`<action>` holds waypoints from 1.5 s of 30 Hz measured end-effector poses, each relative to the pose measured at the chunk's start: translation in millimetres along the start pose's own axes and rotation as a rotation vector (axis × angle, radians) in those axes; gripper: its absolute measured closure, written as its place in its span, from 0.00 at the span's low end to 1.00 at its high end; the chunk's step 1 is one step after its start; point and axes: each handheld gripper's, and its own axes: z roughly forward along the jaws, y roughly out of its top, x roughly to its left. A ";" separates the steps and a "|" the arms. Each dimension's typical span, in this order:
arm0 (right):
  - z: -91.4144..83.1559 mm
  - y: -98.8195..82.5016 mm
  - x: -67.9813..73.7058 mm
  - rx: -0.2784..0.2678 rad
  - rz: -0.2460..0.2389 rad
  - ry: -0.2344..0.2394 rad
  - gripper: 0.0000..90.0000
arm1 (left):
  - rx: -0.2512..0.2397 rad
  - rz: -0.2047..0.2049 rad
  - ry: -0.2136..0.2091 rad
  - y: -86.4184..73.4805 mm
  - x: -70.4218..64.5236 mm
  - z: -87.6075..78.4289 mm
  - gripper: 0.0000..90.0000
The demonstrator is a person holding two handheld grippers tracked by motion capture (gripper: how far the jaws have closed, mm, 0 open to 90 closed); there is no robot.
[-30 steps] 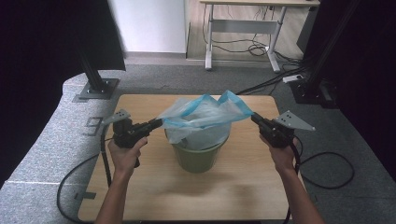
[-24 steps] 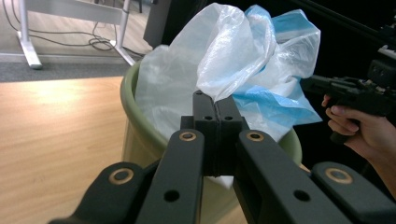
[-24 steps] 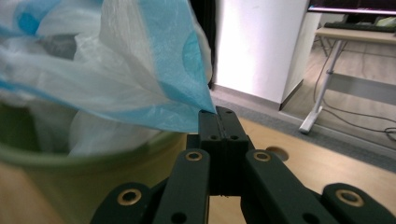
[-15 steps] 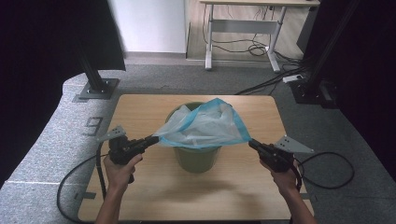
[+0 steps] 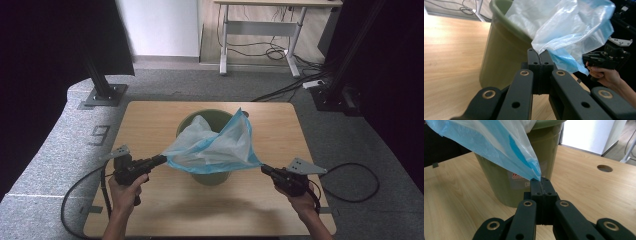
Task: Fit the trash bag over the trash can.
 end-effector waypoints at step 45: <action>28.0 1.0 -4.7 0.071 -0.023 -0.071 0.99 | 0.030 0.232 0.104 54.3 -55.5 41.9 0.74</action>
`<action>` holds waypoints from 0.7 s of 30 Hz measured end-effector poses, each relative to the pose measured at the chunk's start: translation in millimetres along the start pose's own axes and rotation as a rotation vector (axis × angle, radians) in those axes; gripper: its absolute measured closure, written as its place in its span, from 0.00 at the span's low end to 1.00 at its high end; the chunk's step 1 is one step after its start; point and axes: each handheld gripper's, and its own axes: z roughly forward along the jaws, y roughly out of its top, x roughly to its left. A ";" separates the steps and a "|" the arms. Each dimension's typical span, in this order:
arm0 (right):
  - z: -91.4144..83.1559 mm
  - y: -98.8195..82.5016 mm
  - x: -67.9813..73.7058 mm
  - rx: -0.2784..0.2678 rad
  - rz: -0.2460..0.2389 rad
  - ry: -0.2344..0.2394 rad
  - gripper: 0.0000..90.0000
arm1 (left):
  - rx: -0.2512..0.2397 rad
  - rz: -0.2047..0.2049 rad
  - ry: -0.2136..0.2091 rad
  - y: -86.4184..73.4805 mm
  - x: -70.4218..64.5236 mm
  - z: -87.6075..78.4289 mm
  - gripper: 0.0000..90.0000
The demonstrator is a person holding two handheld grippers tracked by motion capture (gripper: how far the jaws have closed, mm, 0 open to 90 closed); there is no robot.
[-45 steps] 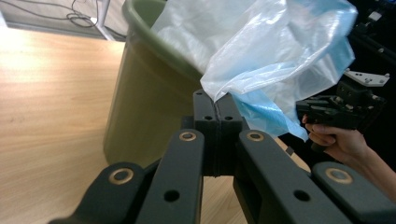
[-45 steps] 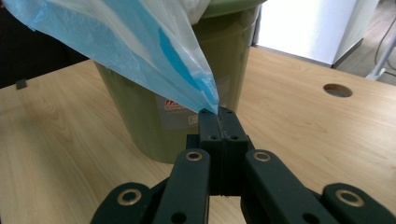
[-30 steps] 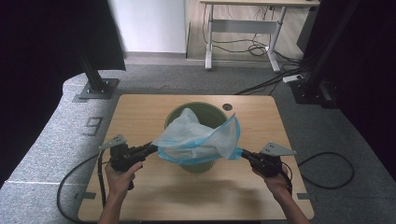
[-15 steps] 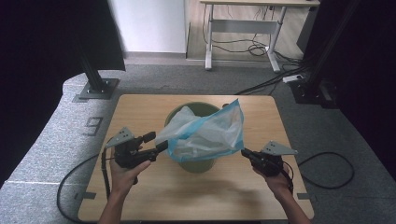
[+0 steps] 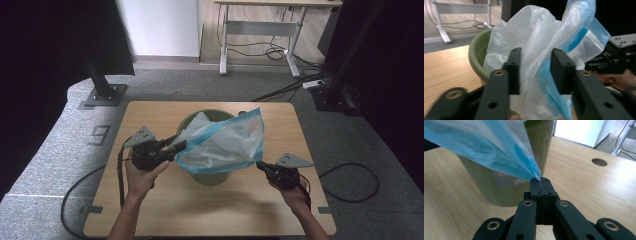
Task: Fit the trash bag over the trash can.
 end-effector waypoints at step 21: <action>17.7 -15.4 -4.4 0.028 0.018 0.022 0.99 | 0.041 -0.110 0.010 -17.3 33.8 0.9 0.99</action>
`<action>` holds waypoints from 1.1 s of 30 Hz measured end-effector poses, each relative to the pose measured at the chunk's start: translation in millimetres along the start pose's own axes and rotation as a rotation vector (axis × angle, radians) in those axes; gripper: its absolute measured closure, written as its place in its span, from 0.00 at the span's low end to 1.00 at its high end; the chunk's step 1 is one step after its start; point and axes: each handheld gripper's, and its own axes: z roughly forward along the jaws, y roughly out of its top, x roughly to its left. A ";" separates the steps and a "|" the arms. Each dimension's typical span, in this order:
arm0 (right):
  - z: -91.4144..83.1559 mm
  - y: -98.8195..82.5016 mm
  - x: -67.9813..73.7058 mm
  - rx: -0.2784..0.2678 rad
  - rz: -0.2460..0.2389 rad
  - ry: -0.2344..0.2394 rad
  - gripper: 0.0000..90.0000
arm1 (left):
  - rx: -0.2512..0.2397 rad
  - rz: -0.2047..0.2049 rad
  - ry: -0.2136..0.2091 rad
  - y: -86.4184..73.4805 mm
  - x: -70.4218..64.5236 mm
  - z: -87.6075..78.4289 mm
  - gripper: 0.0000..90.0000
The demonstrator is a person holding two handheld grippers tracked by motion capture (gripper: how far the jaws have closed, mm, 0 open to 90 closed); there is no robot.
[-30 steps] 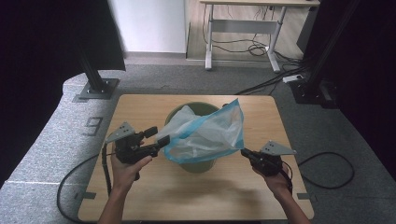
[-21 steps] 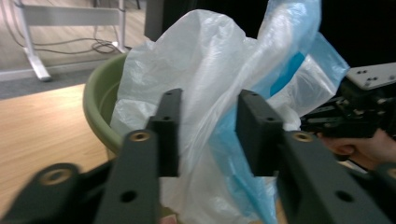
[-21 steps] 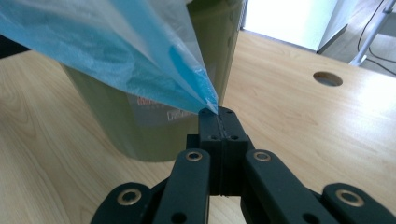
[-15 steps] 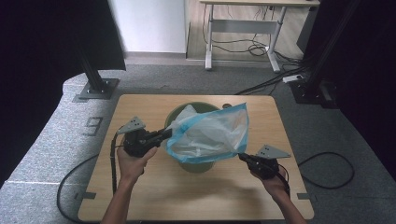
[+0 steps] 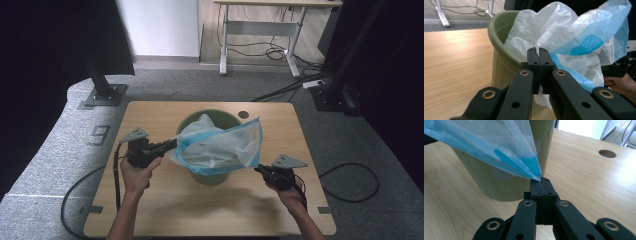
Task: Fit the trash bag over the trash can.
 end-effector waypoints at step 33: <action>-88.2 105.7 -7.7 -0.226 0.002 -0.056 0.55 | -0.004 0.045 0.005 1.0 -17.4 8.4 0.99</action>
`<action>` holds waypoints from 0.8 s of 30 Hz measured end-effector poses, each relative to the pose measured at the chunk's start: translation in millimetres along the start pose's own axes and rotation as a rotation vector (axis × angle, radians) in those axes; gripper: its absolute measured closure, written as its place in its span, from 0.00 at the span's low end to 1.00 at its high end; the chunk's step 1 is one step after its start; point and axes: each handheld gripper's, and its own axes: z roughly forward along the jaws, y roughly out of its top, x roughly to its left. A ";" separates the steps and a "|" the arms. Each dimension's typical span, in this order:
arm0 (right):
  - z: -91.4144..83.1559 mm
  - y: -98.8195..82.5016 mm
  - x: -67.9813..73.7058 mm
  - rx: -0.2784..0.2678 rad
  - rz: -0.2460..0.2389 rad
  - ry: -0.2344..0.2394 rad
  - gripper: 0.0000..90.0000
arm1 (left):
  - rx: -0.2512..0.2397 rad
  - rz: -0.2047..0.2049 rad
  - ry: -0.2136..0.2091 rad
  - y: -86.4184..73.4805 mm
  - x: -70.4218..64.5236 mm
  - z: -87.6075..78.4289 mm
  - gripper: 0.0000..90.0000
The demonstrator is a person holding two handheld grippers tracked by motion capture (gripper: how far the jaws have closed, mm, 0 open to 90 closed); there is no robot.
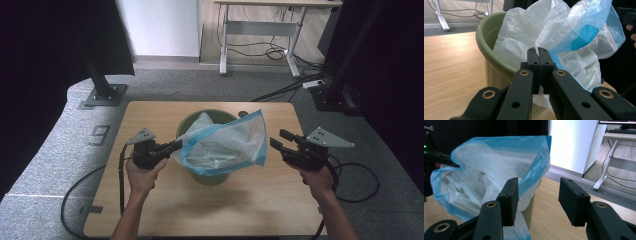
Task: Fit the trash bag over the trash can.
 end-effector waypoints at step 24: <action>52.5 -4.6 5.6 0.077 0.041 -0.002 0.90 | -0.019 -0.012 -0.008 0.0 4.9 -3.7 0.99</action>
